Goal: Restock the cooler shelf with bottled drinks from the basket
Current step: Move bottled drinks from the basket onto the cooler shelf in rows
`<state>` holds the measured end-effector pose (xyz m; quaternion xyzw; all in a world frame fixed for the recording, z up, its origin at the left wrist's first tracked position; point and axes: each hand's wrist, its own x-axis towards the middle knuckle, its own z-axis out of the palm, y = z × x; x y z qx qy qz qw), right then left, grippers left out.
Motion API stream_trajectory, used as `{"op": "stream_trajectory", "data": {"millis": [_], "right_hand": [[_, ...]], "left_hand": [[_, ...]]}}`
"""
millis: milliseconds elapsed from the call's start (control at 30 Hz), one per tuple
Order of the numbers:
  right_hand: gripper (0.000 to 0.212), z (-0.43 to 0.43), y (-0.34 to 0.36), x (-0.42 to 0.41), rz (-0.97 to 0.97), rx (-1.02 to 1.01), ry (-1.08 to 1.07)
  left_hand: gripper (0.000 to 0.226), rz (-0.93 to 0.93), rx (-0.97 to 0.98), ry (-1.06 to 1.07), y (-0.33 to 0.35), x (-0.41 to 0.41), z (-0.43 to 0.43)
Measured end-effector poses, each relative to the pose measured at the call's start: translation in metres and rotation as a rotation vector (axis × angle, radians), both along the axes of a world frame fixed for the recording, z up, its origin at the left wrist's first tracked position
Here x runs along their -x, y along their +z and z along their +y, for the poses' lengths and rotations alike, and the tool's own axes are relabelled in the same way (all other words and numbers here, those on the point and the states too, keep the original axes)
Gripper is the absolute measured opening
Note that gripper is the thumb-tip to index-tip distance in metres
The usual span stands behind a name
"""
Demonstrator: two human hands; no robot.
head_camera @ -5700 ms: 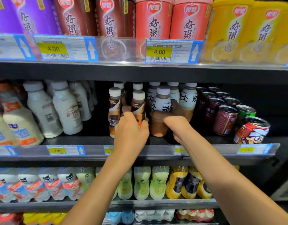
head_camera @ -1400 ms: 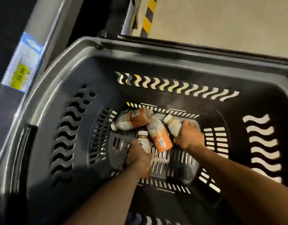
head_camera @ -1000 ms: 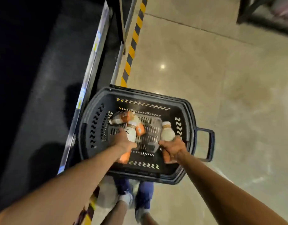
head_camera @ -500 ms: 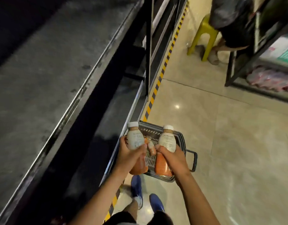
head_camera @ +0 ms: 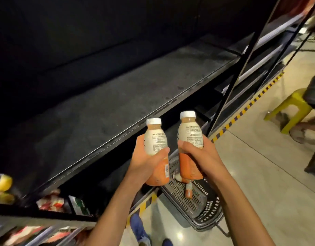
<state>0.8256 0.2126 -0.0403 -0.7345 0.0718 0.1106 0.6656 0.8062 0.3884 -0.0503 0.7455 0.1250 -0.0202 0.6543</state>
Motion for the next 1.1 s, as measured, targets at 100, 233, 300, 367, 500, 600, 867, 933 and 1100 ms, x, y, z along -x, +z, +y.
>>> {"op": "stream_trajectory", "data": {"millis": [100, 233, 300, 367, 500, 600, 867, 933, 1100], "right_hand": [[0.042, 0.032, 0.019, 0.014, -0.050, -0.043, 0.134], [0.030, 0.089, 0.048, 0.041, -0.101, -0.115, 0.318], [0.032, 0.119, 0.065, 0.062, -0.117, -0.172, 0.422], [0.041, 0.151, 0.083, 0.087, -0.148, -0.207, 0.543], [0.046, 0.216, 0.111, 0.146, -0.190, -0.329, 0.725], [0.052, 0.264, 0.120, 0.193, -0.209, -0.405, 0.795], [0.055, 0.372, 0.129, 0.291, -0.286, -0.456, 0.785], [0.060, 0.394, 0.132, 0.307, -0.293, -0.438, 0.760], [0.063, 0.439, 0.141, 0.336, -0.327, -0.391, 0.730]], "left_hand": [[0.044, -0.065, 0.032, 0.172, 0.023, 0.039, 0.029], [0.047, -0.166, 0.037, 0.340, 0.057, 0.101, 0.070], [0.052, -0.228, 0.009, 0.397, 0.076, 0.135, 0.092], [0.060, -0.288, -0.013, 0.440, 0.093, 0.172, 0.116], [0.064, -0.371, -0.022, 0.545, 0.118, 0.252, 0.166], [0.066, -0.422, -0.058, 0.621, 0.129, 0.307, 0.206], [0.063, -0.520, -0.143, 0.761, 0.147, 0.409, 0.309], [0.065, -0.524, -0.145, 0.767, 0.152, 0.422, 0.333], [0.064, -0.512, -0.151, 0.738, 0.162, 0.437, 0.382]]}}
